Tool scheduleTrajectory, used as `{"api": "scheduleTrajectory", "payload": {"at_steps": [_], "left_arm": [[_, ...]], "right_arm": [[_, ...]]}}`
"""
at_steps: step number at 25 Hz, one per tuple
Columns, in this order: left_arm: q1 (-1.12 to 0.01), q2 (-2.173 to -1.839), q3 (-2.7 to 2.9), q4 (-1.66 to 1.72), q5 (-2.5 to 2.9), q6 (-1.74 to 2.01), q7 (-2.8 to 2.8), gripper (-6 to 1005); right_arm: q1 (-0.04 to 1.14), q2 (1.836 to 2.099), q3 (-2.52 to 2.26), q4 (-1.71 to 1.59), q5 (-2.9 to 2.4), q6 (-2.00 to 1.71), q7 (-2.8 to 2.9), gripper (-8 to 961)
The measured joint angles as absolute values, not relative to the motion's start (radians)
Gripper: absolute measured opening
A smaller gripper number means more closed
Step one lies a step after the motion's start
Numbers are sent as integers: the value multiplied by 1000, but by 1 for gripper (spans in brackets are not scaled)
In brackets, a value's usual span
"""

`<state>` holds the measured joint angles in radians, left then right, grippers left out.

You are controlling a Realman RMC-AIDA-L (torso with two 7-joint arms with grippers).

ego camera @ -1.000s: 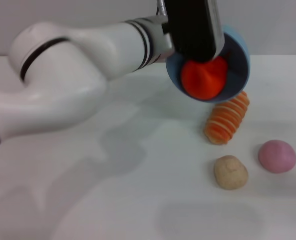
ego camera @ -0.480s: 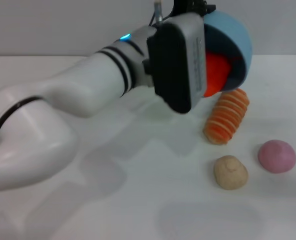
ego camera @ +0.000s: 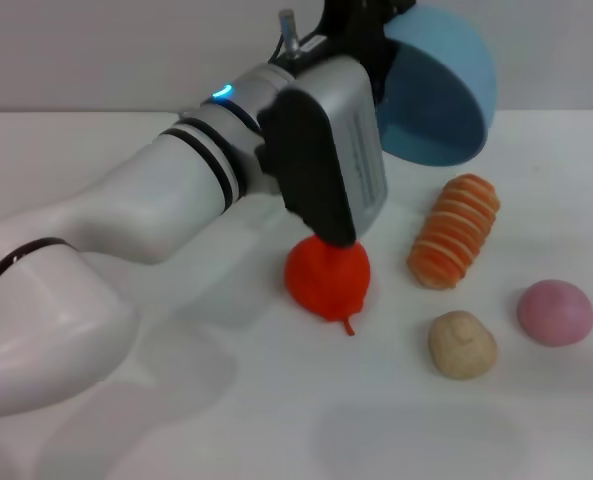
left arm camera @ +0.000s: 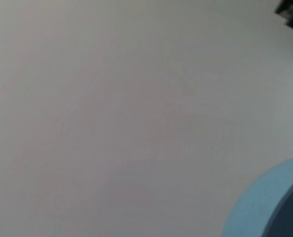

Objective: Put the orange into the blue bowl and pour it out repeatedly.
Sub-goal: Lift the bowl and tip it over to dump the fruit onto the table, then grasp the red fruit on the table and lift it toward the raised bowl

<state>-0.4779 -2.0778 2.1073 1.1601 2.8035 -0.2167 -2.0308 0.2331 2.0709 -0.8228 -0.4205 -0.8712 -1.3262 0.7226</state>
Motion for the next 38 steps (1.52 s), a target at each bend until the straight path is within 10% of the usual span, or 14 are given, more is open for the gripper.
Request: {"api": "scheduleTrajectory", "payload": {"at_steps": [19, 38], "left_arm": [[-804, -2060, 1495, 1114, 2474, 958, -2550, 0], [-932, -2064, 1477, 1051, 2887, 1172, -2863, 0]], "right_arm": [[223, 2053, -819, -777, -1326, -1155, 1396, 656], [378, 2068, -825, -1264, -2132, -1395, 2045, 655]]}}
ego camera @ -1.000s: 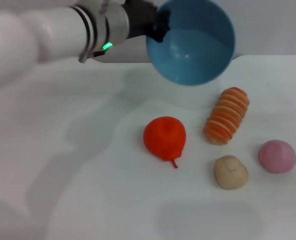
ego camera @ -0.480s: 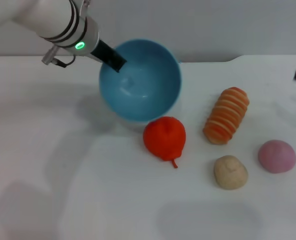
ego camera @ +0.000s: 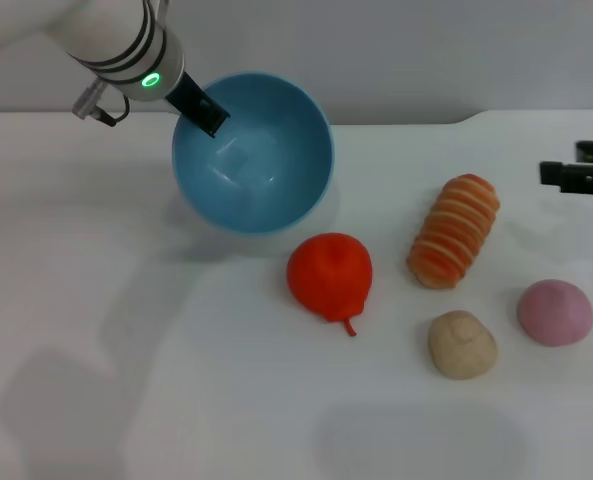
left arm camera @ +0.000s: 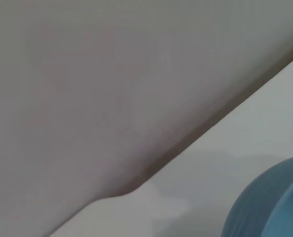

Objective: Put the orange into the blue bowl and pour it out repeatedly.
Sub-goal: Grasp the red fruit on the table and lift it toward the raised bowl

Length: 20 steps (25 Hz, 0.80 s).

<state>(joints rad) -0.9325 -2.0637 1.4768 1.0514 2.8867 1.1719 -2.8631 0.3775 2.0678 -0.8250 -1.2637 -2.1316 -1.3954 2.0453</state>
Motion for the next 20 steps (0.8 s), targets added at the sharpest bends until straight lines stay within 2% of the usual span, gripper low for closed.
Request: {"api": "scheduleTrajectory", "payload": {"at_steps": [11, 20], "left_arm": [[-965, -2064, 1412, 1037, 2886, 1285, -2866, -1], [-963, -2060, 1402, 1032, 2889, 1247, -2863, 0]], "right_arm": [[520, 2071, -996, -1108, -2212, -1418, 2118, 654], [595, 2075, -1201, -908, -2164, -1199, 2066, 653]]}}
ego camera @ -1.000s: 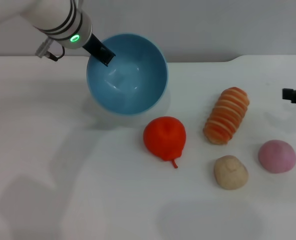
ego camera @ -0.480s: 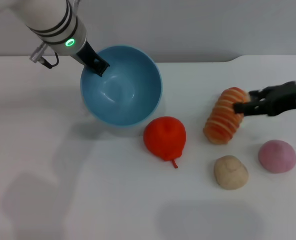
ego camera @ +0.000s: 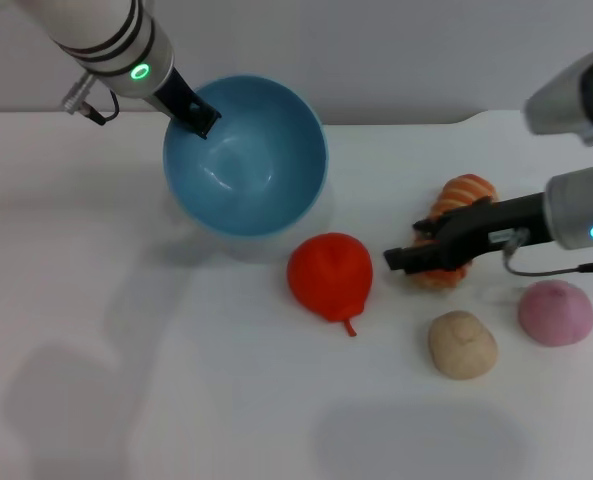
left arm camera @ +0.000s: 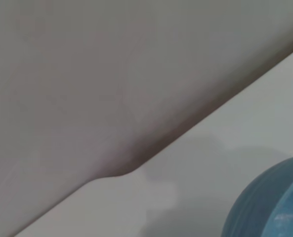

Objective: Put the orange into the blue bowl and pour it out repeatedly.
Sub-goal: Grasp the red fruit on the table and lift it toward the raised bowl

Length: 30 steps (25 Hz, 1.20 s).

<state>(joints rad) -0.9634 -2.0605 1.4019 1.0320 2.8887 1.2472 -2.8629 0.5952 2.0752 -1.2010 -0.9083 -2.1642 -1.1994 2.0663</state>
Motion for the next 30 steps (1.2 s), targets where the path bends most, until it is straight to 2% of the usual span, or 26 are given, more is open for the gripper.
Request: {"api": "scheduleTrajectory", "payload": {"at_steps": [7, 23, 30], "left_arm": [[-954, -2060, 1402, 1025, 2889, 1241, -2859, -1], [-944, -2063, 1414, 1003, 2889, 1225, -2855, 0], [-943, -2063, 1415, 1003, 2889, 1225, -2855, 0]], "right_arm": [[607, 2076, -1245, -824, -1984, -1149, 1962, 653], [747, 2073, -1286, -483, -1825, -1012, 1909, 652], [745, 2071, -1289, -474, -1852, -1002, 1949, 599]]}}
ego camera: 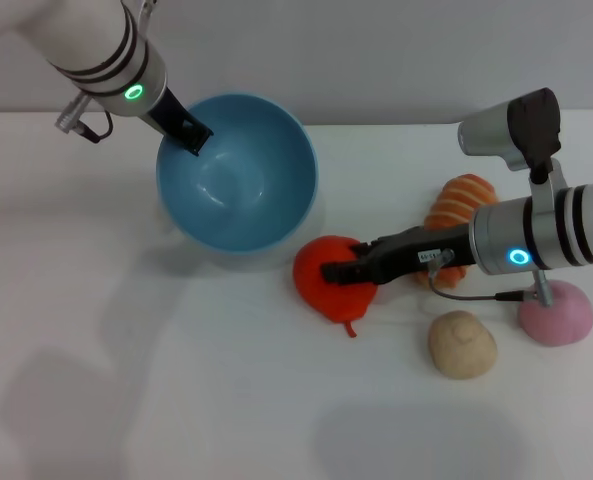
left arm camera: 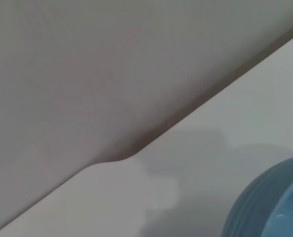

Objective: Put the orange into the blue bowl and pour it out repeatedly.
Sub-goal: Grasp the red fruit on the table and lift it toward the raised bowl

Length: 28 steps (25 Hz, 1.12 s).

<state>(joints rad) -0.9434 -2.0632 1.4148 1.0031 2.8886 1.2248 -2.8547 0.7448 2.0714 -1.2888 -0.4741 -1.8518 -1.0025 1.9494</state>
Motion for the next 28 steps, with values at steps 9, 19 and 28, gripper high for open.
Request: {"api": "scheduleTrajectory", "payload": {"at_steps": [9, 19, 28], "left_arm": [[-938, -2063, 1443, 1001, 2888, 1221, -2855, 0], [-938, -2064, 1453, 1000, 2888, 1224, -2855, 0], [-939, -2063, 1453, 1000, 2889, 1202, -2855, -1]], "right_arm": [[735, 2071, -1385, -508, -1857, -988, 1925, 532], [612, 2074, -1380, -711, -1848, -994, 1885, 195], [527, 2073, -1360, -870, -1844, -1085, 1880, 88]]}}
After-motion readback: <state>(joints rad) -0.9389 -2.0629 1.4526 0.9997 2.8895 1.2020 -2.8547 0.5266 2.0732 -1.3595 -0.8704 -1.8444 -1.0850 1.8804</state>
